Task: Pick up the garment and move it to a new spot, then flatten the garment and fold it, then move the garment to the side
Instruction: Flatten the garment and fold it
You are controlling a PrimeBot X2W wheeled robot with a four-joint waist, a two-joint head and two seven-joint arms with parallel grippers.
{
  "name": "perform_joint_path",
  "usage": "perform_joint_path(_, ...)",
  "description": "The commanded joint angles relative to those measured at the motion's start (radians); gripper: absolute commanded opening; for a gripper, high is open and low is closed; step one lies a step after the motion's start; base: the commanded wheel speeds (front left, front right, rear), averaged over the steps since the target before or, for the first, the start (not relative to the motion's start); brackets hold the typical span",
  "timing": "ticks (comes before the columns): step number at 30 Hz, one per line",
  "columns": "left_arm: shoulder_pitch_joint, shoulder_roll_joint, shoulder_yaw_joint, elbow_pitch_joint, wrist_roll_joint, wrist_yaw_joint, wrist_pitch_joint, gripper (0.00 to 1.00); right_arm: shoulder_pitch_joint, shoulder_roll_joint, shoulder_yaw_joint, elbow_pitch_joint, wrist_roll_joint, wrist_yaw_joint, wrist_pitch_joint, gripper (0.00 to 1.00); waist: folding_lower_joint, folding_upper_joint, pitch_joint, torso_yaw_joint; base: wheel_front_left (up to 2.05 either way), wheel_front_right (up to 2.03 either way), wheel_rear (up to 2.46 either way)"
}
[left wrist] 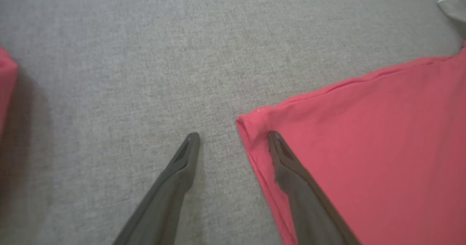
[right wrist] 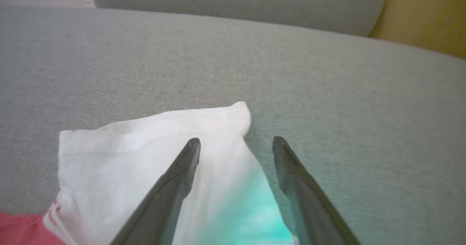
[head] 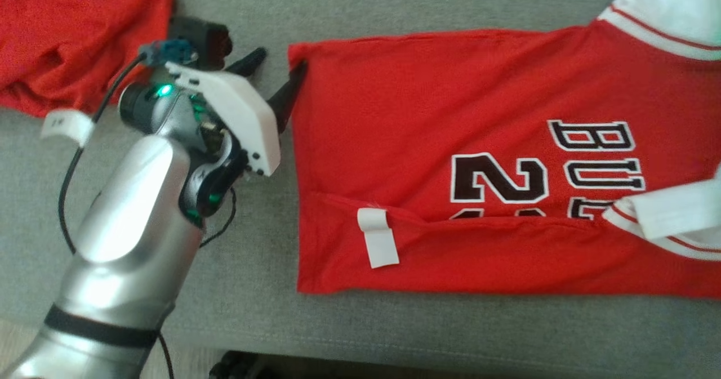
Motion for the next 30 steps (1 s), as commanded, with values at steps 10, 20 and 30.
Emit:
perform_joint_path(10, -0.106, 0.03, -0.026, 0.071, -0.012, -0.077, 0.044, 1.0, -0.107, 0.029, 0.015, 0.106, -0.058, 0.007, 0.006, 1.0, -0.0002, 0.0, 0.027, 0.014, 0.0, 0.0, 0.0)
perform_joint_path(20, -0.102, 0.047, -0.059, 0.058, -0.061, -0.11, 0.094, 1.0, -0.112, 0.033, 0.05, 0.128, -0.025, 0.007, 0.006, 1.0, -0.0002, 0.0, 0.023, -0.013, 0.0, 0.0, 0.0)
perform_joint_path(30, -0.107, 0.068, -0.099, 0.04, -0.086, -0.124, 0.125, 0.0, -0.113, 0.04, 0.098, 0.12, 0.033, 0.007, -0.055, 0.0, -0.0002, 0.0, 0.017, -0.023, 0.0, 0.0, 0.0)
